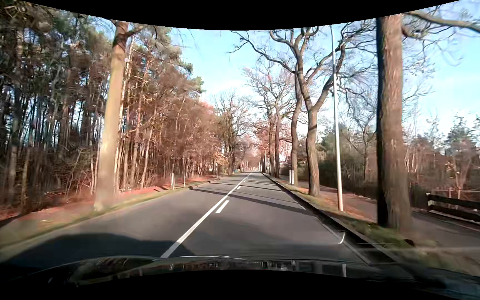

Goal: Follow the waypoints while adhering to traffic rules and regulations

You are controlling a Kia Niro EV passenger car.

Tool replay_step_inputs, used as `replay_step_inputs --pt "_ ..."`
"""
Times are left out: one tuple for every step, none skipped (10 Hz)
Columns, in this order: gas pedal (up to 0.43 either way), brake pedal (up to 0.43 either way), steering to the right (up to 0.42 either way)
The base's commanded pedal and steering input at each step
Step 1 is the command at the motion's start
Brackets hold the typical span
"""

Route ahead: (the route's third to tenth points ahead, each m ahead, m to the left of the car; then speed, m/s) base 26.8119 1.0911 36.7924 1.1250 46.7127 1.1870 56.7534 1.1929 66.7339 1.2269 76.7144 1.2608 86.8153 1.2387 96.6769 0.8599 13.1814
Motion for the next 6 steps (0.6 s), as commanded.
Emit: replay_step_inputs --pt "0.118 0.000 0.005" --pt "0.118 0.000 0.005" --pt "0.118 0.000 0.004" --pt "0.118 0.000 0.003" --pt "0.118 0.000 0.003" --pt "0.118 0.000 0.003"
